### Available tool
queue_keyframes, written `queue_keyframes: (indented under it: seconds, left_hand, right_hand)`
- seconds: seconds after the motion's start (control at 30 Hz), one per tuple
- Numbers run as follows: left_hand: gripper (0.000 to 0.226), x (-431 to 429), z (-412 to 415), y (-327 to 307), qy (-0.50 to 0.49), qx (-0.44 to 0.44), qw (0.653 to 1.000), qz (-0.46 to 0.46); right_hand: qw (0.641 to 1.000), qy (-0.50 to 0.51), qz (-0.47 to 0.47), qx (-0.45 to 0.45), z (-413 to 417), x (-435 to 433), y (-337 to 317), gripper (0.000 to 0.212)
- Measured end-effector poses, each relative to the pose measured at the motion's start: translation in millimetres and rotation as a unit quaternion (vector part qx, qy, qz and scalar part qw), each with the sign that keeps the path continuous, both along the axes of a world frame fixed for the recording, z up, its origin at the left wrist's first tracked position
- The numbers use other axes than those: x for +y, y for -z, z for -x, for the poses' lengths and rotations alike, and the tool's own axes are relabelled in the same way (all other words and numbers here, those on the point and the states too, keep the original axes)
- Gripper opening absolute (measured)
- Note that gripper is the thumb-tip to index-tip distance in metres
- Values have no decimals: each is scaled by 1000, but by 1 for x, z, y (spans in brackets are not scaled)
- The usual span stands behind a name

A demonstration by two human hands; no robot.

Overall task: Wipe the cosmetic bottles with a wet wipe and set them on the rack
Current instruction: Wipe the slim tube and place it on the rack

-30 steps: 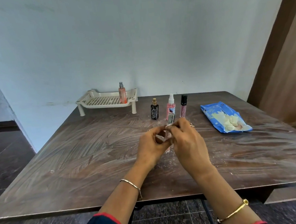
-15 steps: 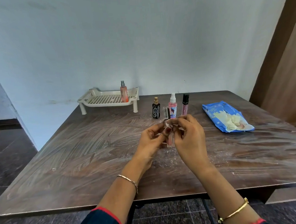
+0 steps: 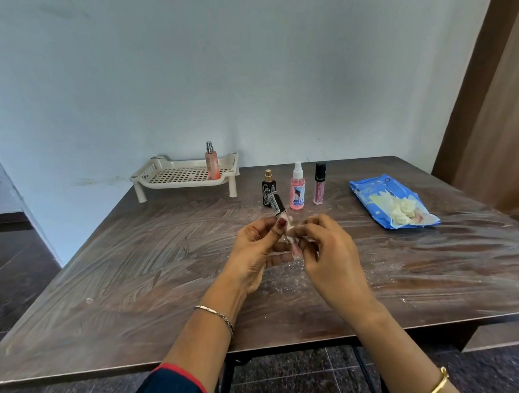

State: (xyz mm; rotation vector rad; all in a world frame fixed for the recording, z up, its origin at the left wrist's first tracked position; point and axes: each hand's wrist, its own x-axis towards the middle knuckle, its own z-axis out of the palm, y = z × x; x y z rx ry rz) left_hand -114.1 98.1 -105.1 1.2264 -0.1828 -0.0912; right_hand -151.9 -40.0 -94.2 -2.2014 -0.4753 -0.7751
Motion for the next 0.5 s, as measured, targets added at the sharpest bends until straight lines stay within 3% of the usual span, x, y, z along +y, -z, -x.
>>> queue_keyframes:
  seconds: [0.23, 0.5]
  left_hand:
    - [23, 3, 0, -2, 5, 21, 998, 51]
    - [30, 7, -2, -2, 69, 29, 994, 82]
  right_hand:
    - [999, 18, 46, -5, 15, -1, 13, 23]
    - [999, 23, 39, -1, 6, 0, 6, 24]
